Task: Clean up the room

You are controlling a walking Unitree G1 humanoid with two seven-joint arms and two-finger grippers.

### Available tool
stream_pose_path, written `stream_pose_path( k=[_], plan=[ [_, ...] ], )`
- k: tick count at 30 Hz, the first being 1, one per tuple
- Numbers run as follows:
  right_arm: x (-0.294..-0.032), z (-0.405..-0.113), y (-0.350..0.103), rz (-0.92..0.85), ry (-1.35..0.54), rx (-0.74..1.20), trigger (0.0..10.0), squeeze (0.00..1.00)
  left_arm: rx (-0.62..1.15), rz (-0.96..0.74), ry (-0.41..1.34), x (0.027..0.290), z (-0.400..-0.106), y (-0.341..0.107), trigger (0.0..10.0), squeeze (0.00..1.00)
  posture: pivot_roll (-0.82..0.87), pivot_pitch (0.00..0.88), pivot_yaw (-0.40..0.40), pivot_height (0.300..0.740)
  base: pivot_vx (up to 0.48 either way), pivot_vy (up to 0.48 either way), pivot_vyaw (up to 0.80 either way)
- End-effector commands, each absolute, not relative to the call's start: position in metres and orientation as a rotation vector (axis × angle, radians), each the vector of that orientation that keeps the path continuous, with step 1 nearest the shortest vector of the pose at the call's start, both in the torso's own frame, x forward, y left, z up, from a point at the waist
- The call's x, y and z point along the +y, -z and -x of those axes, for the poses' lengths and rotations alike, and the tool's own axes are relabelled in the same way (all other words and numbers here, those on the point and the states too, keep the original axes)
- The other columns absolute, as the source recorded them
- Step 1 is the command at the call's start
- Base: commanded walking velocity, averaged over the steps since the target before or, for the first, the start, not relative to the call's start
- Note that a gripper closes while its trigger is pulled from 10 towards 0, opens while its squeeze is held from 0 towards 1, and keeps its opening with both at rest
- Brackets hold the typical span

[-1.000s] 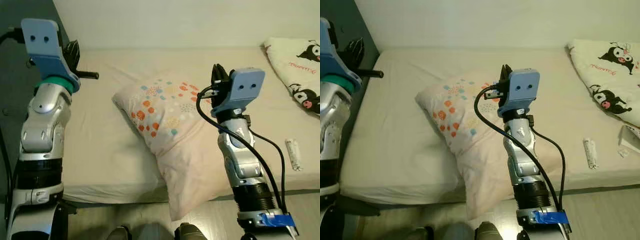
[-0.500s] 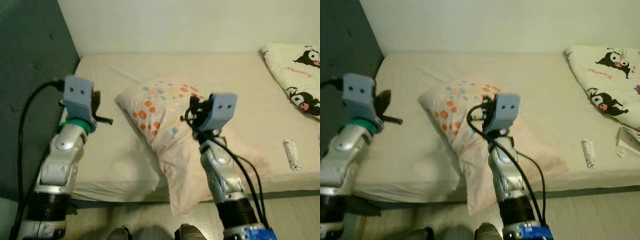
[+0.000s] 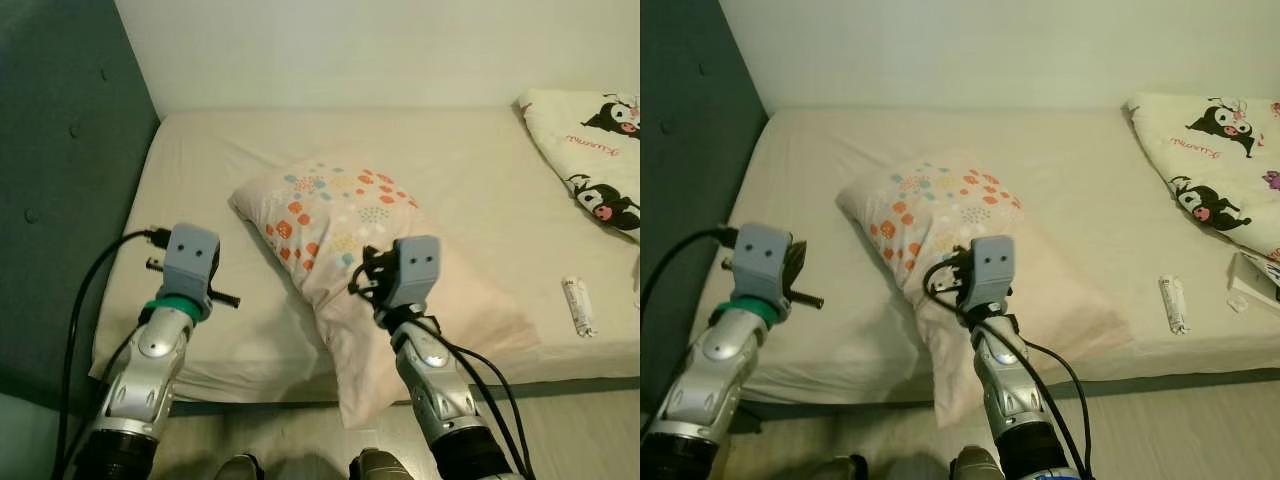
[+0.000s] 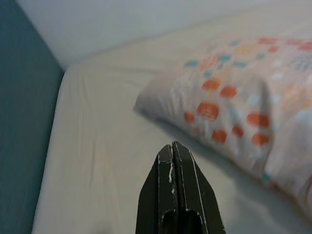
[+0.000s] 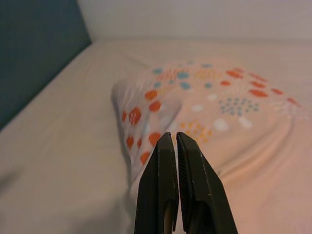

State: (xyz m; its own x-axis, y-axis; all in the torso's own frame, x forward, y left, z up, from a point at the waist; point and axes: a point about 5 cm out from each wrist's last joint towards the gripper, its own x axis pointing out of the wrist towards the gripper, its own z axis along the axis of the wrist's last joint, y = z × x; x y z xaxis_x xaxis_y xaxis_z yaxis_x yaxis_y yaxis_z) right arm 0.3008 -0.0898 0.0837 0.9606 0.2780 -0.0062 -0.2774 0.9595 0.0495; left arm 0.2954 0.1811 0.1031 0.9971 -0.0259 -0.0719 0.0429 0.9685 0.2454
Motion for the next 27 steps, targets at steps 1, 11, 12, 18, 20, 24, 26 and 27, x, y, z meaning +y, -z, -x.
stream_pose_path(
  k=[1, 11, 12, 18, 20, 24, 26, 27],
  plan=[
    [-0.09, -0.296, -0.072, 0.002, -0.289, 0.054, 10.0, 0.0, 0.104, -0.263, 0.018, 0.184, -0.289, -0.09, 10.0, 0.0, -0.01, 0.029, 0.011, 0.74, 0.0, 0.0, 0.0],
    [-0.089, -0.301, -0.098, 0.05, -0.299, -0.133, 10.0, 0.0, 0.04, -0.238, -0.065, 0.196, -0.293, -0.094, 10.0, 0.0, -0.03, 0.011, 0.005, 0.74, 0.0, 0.0, 0.0],
    [-0.089, -0.301, -0.098, 0.05, -0.299, -0.133, 10.0, 0.0, 0.04, -0.238, -0.065, 0.196, -0.293, -0.094, 10.0, 0.0, -0.03, 0.011, 0.005, 0.74, 0.0, 0.0, 0.0],
    [-0.09, -0.304, -0.112, 0.029, -0.286, -0.202, 10.0, 0.0, -0.047, -0.24, -0.072, 0.191, -0.3, -0.11, 10.0, 0.0, -0.02, 0.0, -0.005, 0.74, 0.0, 0.0, 0.0],
    [-0.09, -0.304, -0.113, 0.028, -0.284, -0.209, 10.0, 0.0, -0.069, -0.24, -0.071, 0.189, -0.301, -0.114, 10.0, 0.0, -0.02, 0.0, -0.011, 0.74, 0.0, 0.0, 0.0],
    [-0.093, -0.305, -0.114, 0.016, -0.281, -0.221, 10.0, 0.0, -0.115, -0.23, -0.072, 0.189, -0.307, -0.127, 10.0, 0.0, -0.01, 0.0, -0.017, 0.74, 0.0, 0.0, 0.0],
    [-0.094, -0.306, -0.115, 0.011, -0.279, -0.231, 10.0, 0.0, -0.127, -0.219, -0.086, 0.197, -0.312, -0.135, 10.0, 0.0, -0.01, 0.0, -0.023, 0.74, 0.0, 0.0, 0.0],
    [-0.095, -0.306, -0.117, 0.007, -0.277, -0.238, 10.0, 0.0, -0.128, -0.211, -0.091, 0.201, -0.313, -0.138, 10.0, 0.0, -0.01, 0.0, -0.023, 0.74, 0.0, 0.0, 0.0]
  ],
)
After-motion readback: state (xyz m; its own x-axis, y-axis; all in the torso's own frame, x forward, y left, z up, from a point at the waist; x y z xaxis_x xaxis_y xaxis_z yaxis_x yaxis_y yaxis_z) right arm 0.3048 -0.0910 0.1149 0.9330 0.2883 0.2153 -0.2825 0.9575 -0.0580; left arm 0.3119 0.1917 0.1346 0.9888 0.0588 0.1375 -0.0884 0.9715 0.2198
